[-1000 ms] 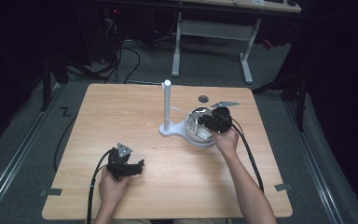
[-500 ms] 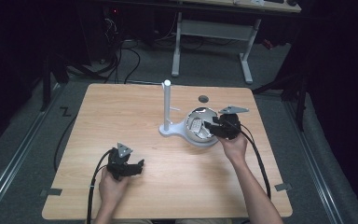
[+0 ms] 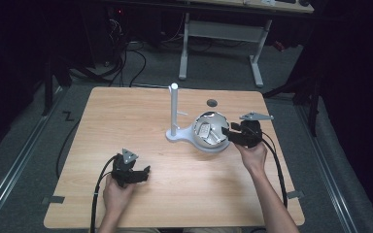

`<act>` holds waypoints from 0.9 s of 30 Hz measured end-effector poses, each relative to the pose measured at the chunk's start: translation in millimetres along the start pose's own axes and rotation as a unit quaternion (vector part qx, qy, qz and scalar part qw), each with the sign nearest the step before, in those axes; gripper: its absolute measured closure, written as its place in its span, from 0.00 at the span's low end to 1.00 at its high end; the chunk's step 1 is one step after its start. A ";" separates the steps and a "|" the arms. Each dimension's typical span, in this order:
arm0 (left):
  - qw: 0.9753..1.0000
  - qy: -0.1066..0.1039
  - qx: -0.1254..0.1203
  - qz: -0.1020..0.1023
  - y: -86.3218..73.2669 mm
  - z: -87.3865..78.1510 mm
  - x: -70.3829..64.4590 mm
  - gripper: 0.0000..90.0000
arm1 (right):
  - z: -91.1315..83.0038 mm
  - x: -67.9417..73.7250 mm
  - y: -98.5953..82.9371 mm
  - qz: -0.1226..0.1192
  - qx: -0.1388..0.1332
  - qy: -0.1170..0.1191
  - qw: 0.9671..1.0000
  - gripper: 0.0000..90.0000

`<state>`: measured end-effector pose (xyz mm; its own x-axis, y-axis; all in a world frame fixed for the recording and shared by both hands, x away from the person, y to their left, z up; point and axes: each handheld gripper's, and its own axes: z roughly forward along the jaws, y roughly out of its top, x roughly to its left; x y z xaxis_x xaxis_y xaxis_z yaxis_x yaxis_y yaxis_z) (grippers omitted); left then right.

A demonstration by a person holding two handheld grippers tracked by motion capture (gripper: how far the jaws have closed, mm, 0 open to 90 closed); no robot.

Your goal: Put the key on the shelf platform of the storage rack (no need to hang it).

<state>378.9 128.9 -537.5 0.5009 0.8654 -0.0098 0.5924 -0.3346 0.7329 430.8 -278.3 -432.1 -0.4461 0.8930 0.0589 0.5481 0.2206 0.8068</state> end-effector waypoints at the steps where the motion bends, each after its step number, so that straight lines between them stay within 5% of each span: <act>1: 1.000 0.000 0.000 0.000 0.0 0.0 0.0 0.21 | -1.8 -0.6 -1.2 0.002 -0.004 -0.002 1.000 0.56; 27: 1.000 0.000 0.000 0.000 0.0 0.0 0.0 0.21 | -43.5 -19.4 -20.1 0.039 -0.041 -0.002 0.998 0.55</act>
<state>378.8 128.9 -537.5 0.5005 0.8656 -0.0107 0.5928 -0.3337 0.7330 397.7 -317.1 -424.0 -0.4019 0.9077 0.1205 0.5206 0.1183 0.8455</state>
